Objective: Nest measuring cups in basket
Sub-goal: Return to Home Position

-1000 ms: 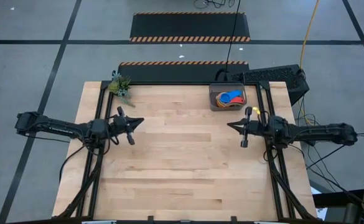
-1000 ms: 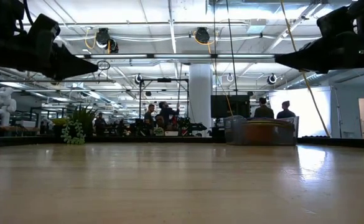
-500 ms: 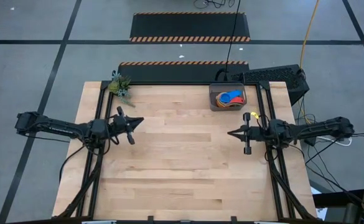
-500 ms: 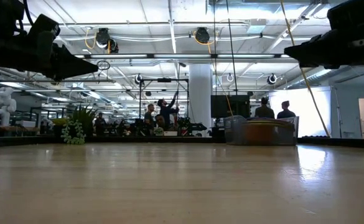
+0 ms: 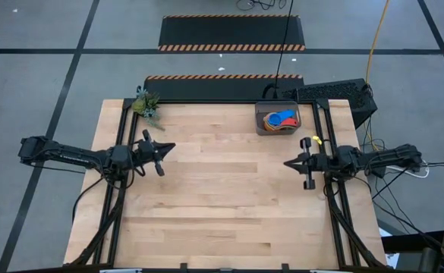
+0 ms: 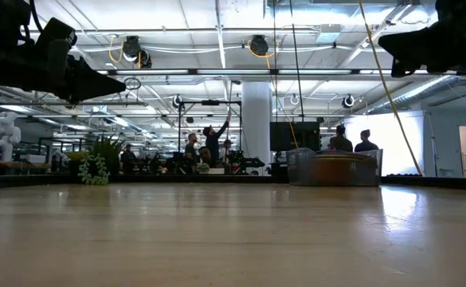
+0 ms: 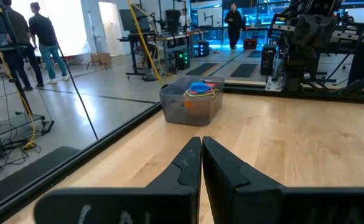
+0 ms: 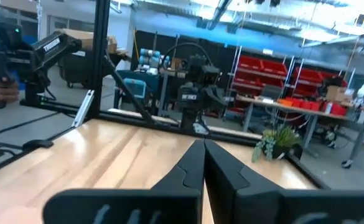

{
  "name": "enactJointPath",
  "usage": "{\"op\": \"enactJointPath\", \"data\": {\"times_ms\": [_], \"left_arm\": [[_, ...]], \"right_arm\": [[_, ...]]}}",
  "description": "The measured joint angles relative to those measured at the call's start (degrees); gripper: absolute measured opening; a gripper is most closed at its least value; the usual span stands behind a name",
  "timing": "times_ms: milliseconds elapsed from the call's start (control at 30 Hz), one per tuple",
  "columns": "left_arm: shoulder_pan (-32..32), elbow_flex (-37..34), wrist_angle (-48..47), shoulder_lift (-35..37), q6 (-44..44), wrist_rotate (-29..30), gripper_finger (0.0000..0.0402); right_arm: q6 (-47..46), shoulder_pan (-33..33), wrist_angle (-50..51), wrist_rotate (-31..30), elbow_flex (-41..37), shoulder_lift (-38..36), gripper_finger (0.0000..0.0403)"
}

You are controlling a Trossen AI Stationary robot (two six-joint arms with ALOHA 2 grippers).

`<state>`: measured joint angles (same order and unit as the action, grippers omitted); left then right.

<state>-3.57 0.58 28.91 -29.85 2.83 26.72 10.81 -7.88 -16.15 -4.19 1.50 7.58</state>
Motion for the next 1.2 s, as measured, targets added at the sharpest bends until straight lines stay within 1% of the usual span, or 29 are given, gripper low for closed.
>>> {"op": "enactJointPath", "data": {"times_ms": [200, 333, 367, 467, 567, 633, 1033, 1200], "left_arm": [[0.0, 0.0, 0.1, 0.0, 0.0, 0.0, 0.0019], [0.0, 0.0, 0.4, 0.0, -0.1, 0.0, 0.0019], [0.0, 0.0, 0.7, 0.0, -0.1, 0.0, 0.0019], [0.0, 0.0, 1.7, 0.0, 0.1, 0.0, 0.0019], [0.0, 0.0, 1.7, 0.0, 0.2, 0.0, 0.0019], [0.0, 0.0, 1.8, 0.0, 0.3, 0.0, 0.0019], [0.0, 0.0, 1.8, 0.1, 1.4, 0.1, 0.0019], [0.0, 0.0, 0.4, 3.4, 2.9, 0.0, 0.0019]], "right_arm": [[-4.5, -0.1, 4.2, 0.4, 0.0, -4.8, 0.0000], [-3.0, -0.1, 6.4, 6.0, 0.0, -7.3, 0.0000], [-2.2, -0.1, 6.6, 6.1, 0.0, -7.5, 0.0000], [-0.9, 0.0, 9.0, 5.3, 0.0, -7.4, 0.0000], [-1.7, 0.4, 14.0, 1.0, 0.0, -7.3, 0.0000], [-2.8, 0.8, 15.0, -1.3, 0.0, -7.0, 0.0000], [-2.6, 1.3, 15.5, -1.5, 0.0, -6.4, 0.0000], [-2.6, 1.3, 13.8, -1.8, 0.0, -6.4, 0.0000]]}}
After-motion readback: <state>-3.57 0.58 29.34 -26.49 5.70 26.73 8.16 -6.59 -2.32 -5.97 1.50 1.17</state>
